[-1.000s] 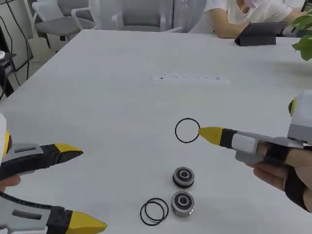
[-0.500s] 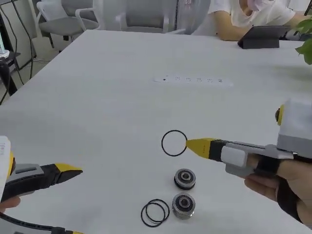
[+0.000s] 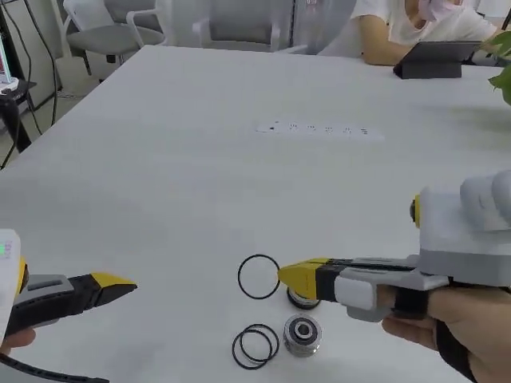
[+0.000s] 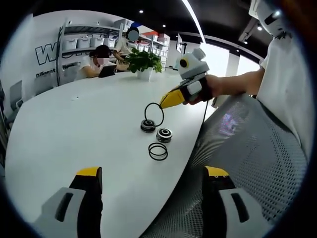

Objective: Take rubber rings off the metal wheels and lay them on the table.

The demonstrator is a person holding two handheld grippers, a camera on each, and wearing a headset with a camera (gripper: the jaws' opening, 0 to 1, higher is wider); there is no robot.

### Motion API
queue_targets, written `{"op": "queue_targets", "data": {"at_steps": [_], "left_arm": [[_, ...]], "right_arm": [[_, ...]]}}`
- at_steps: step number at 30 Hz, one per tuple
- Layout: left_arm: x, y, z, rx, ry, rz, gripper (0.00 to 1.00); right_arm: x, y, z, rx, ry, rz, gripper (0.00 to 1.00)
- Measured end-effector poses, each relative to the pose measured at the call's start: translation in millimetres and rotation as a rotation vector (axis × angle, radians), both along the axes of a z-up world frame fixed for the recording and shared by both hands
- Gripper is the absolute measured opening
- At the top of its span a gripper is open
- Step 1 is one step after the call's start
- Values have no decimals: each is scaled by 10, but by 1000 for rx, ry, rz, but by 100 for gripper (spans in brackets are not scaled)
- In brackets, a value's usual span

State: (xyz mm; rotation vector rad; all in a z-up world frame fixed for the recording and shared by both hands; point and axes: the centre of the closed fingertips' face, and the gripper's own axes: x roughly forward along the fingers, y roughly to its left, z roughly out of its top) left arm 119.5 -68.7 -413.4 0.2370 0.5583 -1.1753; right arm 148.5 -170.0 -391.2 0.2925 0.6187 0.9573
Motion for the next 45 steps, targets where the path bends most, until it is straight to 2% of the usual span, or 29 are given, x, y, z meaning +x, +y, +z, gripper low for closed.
{"op": "queue_targets", "data": {"at_steps": [4, 10, 13, 25, 34, 41, 45], "left_arm": [[-7, -8, -8, -3, 4, 1, 81], [-3, -12, -15, -5, 8, 5, 81], [-5, -16, -17, -6, 9, 4, 81], [-13, -6, -33, 0, 13, 7, 81], [-12, 5, -43, 12, 10, 4, 80], [-25, 9, -43, 18, 7, 2, 80], [-33, 11, -35, 18, 5, 3, 80]], "right_arm": [[-106, 93, -135, -46, 20, 54, 0], [-198, 164, -336, -130, 19, 114, 0], [-242, 175, -460, -201, 0, 144, 0], [-226, 133, -631, -308, -42, 154, 0], [-214, 114, -656, -339, -62, 162, 0], [-172, 97, -626, -337, -68, 144, 1], [-130, 81, -564, -312, -65, 125, 1]]}}
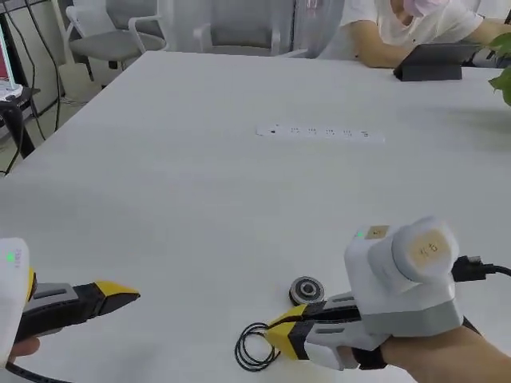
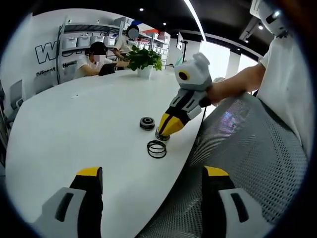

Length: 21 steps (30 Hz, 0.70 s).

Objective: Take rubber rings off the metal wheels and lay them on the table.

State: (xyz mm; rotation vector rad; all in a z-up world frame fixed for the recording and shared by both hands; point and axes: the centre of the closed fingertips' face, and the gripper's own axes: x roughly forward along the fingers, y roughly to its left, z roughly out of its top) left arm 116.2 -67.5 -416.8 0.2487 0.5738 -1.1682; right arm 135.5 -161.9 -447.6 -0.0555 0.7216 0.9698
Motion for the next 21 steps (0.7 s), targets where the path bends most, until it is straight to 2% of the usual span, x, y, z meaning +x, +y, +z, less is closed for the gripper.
{"op": "queue_targets", "data": {"at_steps": [14, 21], "left_arm": [[-1, -7, 10, 5, -5, -4, 80], [2, -15, 13, 4, -6, -6, 80]], "right_arm": [[126, -95, 121, 23, -25, -57, 3], [228, -157, 278, 74, -55, -98, 5]]}}
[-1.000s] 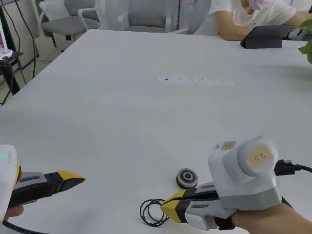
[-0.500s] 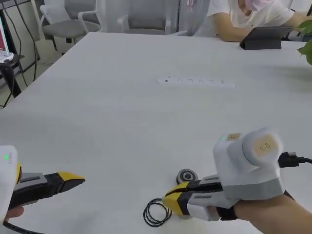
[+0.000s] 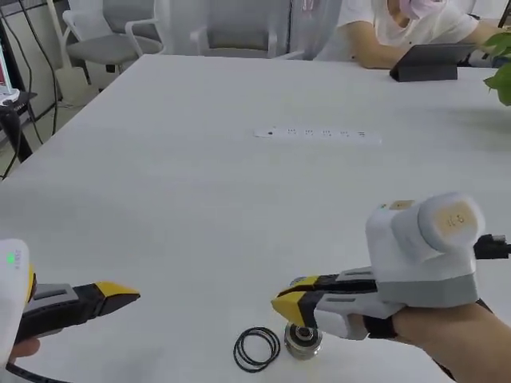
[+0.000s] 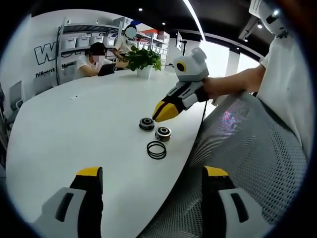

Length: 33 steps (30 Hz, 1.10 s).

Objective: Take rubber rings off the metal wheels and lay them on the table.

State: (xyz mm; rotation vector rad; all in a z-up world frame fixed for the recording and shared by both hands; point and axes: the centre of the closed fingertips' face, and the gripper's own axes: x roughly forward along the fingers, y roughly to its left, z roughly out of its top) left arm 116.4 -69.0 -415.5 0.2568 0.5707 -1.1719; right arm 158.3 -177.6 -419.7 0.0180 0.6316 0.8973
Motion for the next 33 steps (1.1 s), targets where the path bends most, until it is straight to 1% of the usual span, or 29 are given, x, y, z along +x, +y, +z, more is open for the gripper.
{"op": "queue_targets", "data": {"at_steps": [6, 17, 25, 33], "left_arm": [[5, -3, 10, -2, -1, 0, 80], [38, -7, 56, -6, -12, -5, 80], [83, -33, 137, -11, -29, -14, 80], [158, -72, 254, -7, -57, -29, 80]], "right_arm": [[94, -78, 126, 39, -29, -40, 6], [293, -330, 341, 111, -71, -156, 7], [400, -508, 392, 135, -83, -220, 7], [444, -606, 383, 133, -81, -254, 7]]}}
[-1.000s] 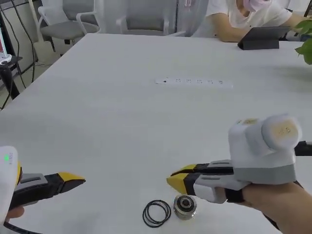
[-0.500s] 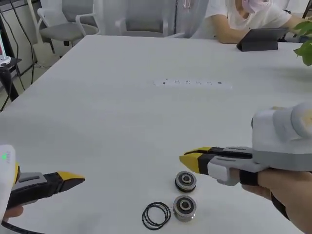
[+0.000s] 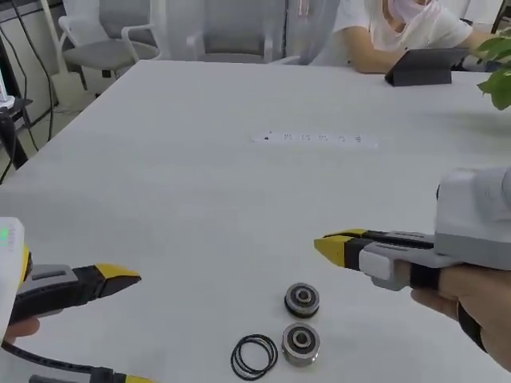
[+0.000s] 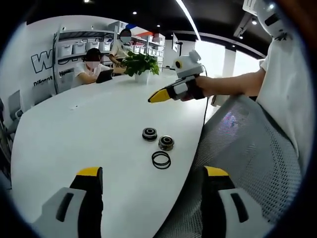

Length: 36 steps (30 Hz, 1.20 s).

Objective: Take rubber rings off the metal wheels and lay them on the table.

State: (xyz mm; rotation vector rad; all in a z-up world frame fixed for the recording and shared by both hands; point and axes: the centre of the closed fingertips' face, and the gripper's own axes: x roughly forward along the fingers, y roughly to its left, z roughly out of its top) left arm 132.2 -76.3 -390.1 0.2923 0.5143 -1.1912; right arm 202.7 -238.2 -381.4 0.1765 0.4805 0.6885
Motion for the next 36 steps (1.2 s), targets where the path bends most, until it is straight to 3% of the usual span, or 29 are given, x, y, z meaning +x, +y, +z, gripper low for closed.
{"op": "queue_targets", "data": {"at_steps": [6, 22, 30, 36], "left_arm": [[82, -48, 123, -1, -31, -18, 80], [412, -278, 538, 14, -158, -103, 79], [536, -547, 725, -8, -206, -161, 79], [574, -779, 769, -20, -218, -223, 79]], "right_arm": [[3, -54, -53, -13, 14, -11, 7], [-2, -328, -308, -75, 64, -40, 7], [-20, -407, -414, -95, 84, -39, 8], [-32, -417, -444, -100, 89, -33, 9]]}}
